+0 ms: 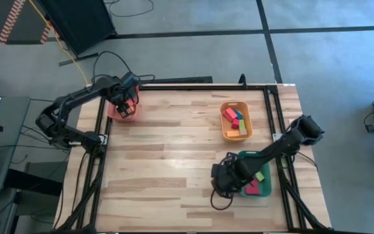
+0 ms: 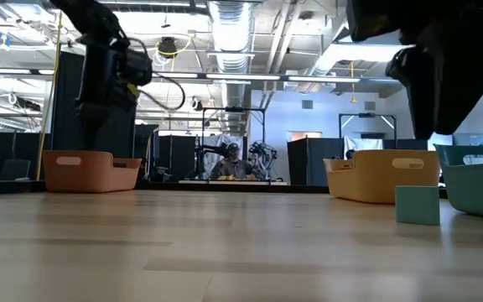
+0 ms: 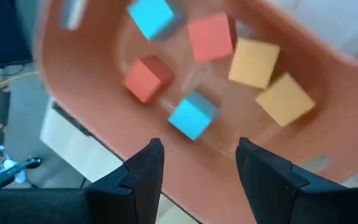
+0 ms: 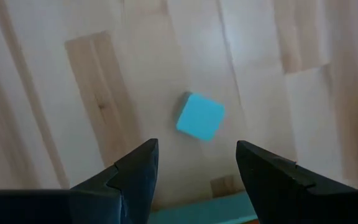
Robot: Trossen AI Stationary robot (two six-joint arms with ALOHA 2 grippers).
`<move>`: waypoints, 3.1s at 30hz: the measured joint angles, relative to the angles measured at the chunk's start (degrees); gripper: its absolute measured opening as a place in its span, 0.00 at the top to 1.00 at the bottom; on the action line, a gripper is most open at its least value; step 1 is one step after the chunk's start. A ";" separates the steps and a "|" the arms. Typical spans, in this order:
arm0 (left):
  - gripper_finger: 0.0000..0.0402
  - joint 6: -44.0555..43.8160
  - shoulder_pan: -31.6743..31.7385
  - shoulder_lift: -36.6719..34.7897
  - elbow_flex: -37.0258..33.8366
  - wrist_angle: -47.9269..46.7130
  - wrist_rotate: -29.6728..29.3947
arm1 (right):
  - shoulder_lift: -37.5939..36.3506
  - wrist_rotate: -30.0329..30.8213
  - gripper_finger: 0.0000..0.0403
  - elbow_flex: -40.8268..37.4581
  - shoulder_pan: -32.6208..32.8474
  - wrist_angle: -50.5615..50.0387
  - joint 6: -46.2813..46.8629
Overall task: Sort blocks by size
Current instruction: Put the square blue block into the orange bin
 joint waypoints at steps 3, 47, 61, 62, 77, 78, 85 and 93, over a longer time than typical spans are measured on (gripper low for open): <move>0.52 -0.96 -0.98 -0.87 2.52 -0.51 -0.08 | 0.00 -3.38 0.37 0.00 -1.51 0.06 -1.26; 0.52 -4.34 -38.58 -11.17 3.52 14.69 7.05 | 11.52 0.53 0.37 4.48 -14.50 12.62 -18.90; 0.52 -4.80 -38.70 -11.15 -5.91 23.44 12.05 | 11.34 -0.56 0.37 6.83 -7.46 -5.30 -9.99; 0.52 -4.77 -38.70 -11.15 -6.70 24.66 12.87 | 11.34 -1.27 0.37 6.23 -7.38 -4.89 -9.52; 0.52 -6.87 -40.63 -11.15 -9.48 29.21 16.37 | 12.06 -1.97 0.63 4.00 -16.18 7.80 -17.59; 0.52 -6.92 -40.97 -11.15 -9.48 29.19 16.37 | 12.11 -1.97 0.64 3.99 -17.03 9.21 -18.74; 0.53 -6.92 -42.35 -11.15 -9.48 29.13 16.37 | 12.07 -1.38 0.69 3.98 -21.78 20.46 -25.13; 0.53 -7.05 -42.35 -11.15 -9.48 29.38 16.46 | 12.07 -1.31 0.69 3.98 -23.93 23.56 -26.71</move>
